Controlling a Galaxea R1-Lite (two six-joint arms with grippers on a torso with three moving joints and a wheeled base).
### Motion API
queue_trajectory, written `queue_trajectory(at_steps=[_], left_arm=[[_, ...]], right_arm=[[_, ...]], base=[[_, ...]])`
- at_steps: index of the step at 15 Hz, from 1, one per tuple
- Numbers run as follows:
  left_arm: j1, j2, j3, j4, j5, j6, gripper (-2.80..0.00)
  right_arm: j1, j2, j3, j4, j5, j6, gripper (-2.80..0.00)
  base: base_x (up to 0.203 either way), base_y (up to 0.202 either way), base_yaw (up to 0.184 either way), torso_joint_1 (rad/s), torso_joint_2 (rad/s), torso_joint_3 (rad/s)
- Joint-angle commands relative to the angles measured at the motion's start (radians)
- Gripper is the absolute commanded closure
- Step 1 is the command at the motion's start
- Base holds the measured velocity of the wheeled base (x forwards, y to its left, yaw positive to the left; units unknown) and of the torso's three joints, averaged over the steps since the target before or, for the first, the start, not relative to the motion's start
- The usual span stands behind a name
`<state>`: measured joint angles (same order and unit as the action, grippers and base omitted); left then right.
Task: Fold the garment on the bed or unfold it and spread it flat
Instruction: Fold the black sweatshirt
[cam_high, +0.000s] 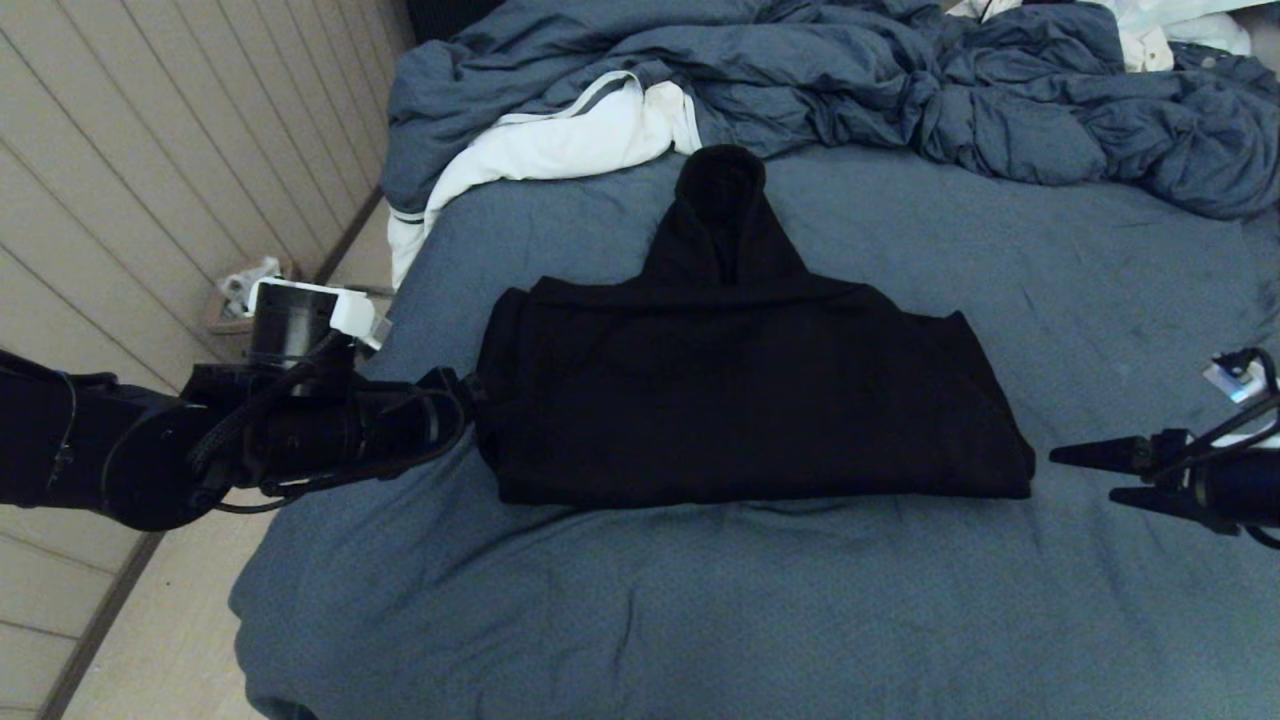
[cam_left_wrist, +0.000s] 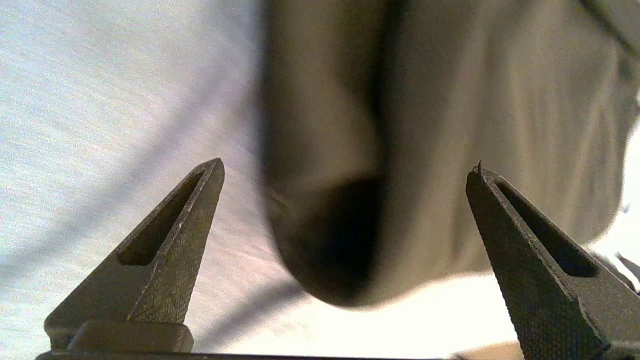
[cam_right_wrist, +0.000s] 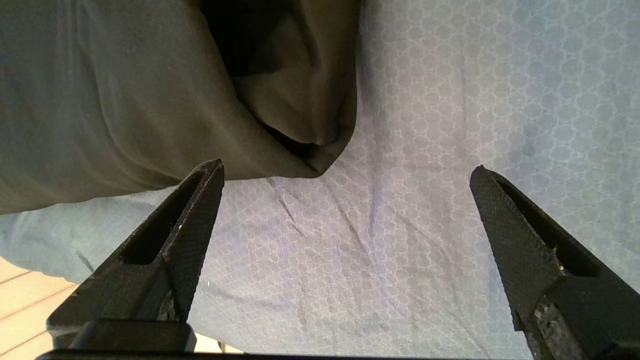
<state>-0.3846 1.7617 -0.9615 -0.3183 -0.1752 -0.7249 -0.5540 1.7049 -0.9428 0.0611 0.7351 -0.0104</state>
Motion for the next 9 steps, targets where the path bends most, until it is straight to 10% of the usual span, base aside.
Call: queue_trajectory(at_steps=[1,9], left_arm=[[-0.038,0.002,0.004,-0.002,0.0,-0.006,-2.8],[-0.084,0.155,-0.006,-0.062,0.002,-0.005,-2.8]], right_arm=[[0.0,0.002,0.002,0.0,0.004,0.0,-2.8],[0.009,0.018,0.015,-0.001,0.006,-0.005,-2.8]], base=[[0.0,0.0,0.0,0.0,0.0,0.0],[0.0,0.0,0.0,0.0,0.0,0.0]])
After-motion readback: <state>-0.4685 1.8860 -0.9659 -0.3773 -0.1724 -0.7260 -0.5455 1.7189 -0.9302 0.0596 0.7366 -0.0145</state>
